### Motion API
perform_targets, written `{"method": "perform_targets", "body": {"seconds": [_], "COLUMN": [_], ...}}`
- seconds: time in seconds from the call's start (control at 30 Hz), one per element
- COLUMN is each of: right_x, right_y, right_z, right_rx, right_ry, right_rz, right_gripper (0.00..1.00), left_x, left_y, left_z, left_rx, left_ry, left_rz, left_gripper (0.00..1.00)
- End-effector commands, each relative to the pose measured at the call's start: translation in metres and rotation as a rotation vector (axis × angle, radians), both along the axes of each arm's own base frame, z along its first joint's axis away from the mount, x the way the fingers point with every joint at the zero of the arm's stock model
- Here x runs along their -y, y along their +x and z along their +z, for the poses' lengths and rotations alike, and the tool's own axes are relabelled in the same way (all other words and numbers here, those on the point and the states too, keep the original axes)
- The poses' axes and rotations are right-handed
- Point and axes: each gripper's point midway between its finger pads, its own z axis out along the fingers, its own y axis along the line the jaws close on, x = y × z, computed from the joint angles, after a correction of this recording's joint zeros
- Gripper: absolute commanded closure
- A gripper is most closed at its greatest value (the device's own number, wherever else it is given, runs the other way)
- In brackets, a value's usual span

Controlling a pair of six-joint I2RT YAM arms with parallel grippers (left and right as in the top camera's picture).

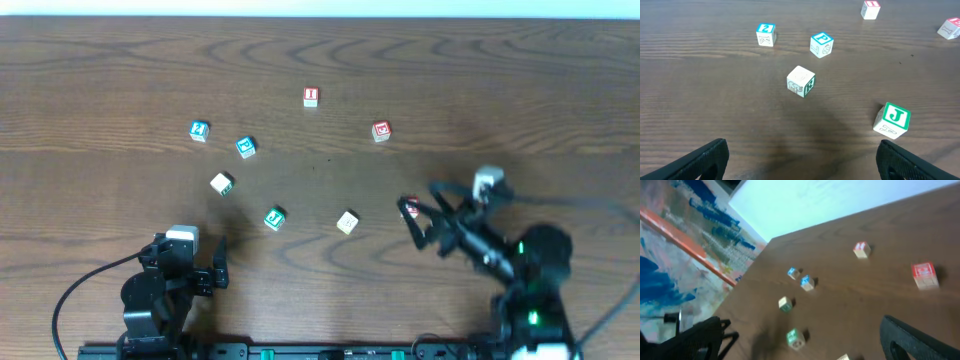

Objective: Spell out Ai2
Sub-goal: 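Move the right gripper over the red 'I' block and lower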

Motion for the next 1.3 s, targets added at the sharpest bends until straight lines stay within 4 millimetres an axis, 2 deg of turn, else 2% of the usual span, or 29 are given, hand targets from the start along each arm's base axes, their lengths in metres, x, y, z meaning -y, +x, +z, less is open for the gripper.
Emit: {"method": "perform_targets", "body": {"seconds": [0.0, 0.1, 0.23, 0.27, 0.4, 0.5, 0.63, 0.87, 1.07, 1.27], "right_x": [-0.014, -0.032, -0.057, -0.067, -0.094, -0.119, -0.150, -0.175, -0.172, -0.169], "right_y": [0.031, 0.066, 0.117, 0.136, 0.187, 0.217, 0.259, 0.296, 0.300, 0.299], "right_z": [0.026, 0.028, 0.021, 0.017, 0.004, -0.006, -0.030, -0.094, -0.142, -0.168], "right_rx": [0.075, 0.038, -0.020, -0.037, -0.080, -0.076, -0.073, -0.103, -0.216, -0.266], "right_ry": [-0.108, -0.199, -0.334, -0.377, -0.447, -0.471, -0.527, -0.660, -0.661, -0.669], "right_rz": [0.032, 0.045, 0.039, 0.036, 0.007, 0.012, -0.033, -0.144, -0.236, -0.245], "right_gripper": [0.01, 0.01, 0.01, 0.02, 0.01, 0.01, 0.01, 0.01, 0.01, 0.02], "left_x": [-0.001, -0.001, -0.001, -0.001, -0.001, -0.001, -0.001, -0.001, -0.001, -0.001], "left_y": [0.000, 0.000, 0.000, 0.000, 0.000, 0.000, 0.000, 0.000, 0.000, 0.000], "left_z": [-0.004, -0.004, -0.004, -0.004, -0.004, -0.004, -0.004, -0.004, -0.004, -0.004], "left_rx": [0.000, 0.000, 0.000, 0.000, 0.000, 0.000, 0.000, 0.000, 0.000, 0.000], "left_ry": [0.018, 0.018, 0.018, 0.018, 0.018, 0.018, 0.018, 0.018, 0.018, 0.018], "left_rz": [-0.004, -0.004, -0.004, -0.004, -0.004, -0.004, -0.004, -0.004, -0.004, -0.004], "left_gripper": [0.05, 0.05, 0.05, 0.05, 0.05, 0.04, 0.05, 0.05, 0.05, 0.04]}}
